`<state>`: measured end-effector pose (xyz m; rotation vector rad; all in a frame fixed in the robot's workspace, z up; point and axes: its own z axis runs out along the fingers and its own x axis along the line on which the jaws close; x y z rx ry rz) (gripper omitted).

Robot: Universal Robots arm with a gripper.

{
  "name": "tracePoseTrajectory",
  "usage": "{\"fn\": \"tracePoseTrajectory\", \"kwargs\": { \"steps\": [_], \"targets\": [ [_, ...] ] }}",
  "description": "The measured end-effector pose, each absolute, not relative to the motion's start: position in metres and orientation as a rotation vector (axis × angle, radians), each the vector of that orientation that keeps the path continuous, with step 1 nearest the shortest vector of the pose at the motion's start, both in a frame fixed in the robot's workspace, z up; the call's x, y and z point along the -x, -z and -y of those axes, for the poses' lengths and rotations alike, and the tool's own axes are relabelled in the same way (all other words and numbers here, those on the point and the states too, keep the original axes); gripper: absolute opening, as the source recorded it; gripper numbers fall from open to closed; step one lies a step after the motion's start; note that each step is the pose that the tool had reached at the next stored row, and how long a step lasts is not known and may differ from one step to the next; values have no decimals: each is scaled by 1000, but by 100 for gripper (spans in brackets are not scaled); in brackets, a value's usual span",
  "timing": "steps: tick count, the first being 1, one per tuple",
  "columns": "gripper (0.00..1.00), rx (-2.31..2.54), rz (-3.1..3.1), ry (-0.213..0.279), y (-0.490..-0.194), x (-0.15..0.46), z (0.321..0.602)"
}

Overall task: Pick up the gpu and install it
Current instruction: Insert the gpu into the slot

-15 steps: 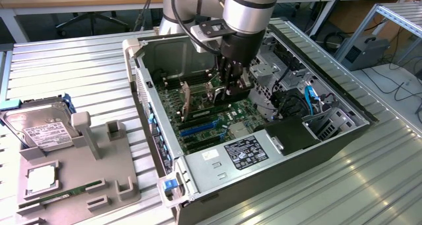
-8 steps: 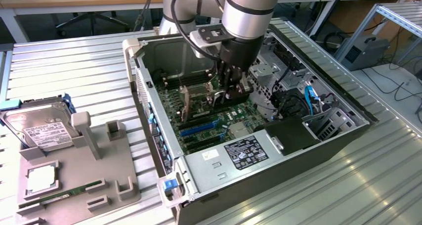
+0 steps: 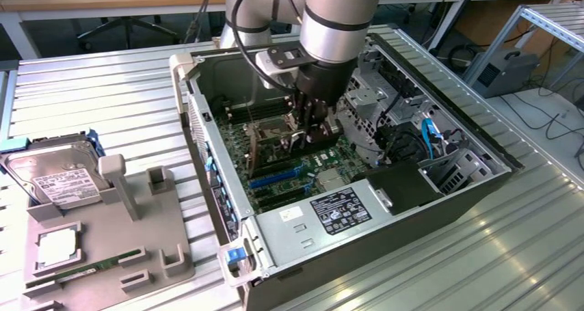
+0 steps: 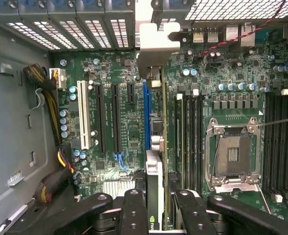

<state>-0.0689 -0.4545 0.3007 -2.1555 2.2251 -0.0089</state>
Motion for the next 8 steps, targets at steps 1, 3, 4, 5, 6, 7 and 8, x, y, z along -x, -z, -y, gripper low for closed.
{"fn": "tracePoseTrajectory", "kwargs": {
  "steps": [1, 3, 4, 5, 6, 7, 8],
  "targets": [
    [27, 2156, -2225, 9, -300, 69, 455],
    [27, 2156, -2225, 9, -300, 69, 455],
    [27, 2156, -2225, 9, -300, 69, 455],
    [27, 2155, -2225, 9, -300, 69, 455],
    [27, 2155, -2225, 9, -299, 69, 454],
    [27, 2156, -2225, 9, -297, 69, 455],
    [27, 2155, -2225, 9, -297, 69, 455]
  ]
}}
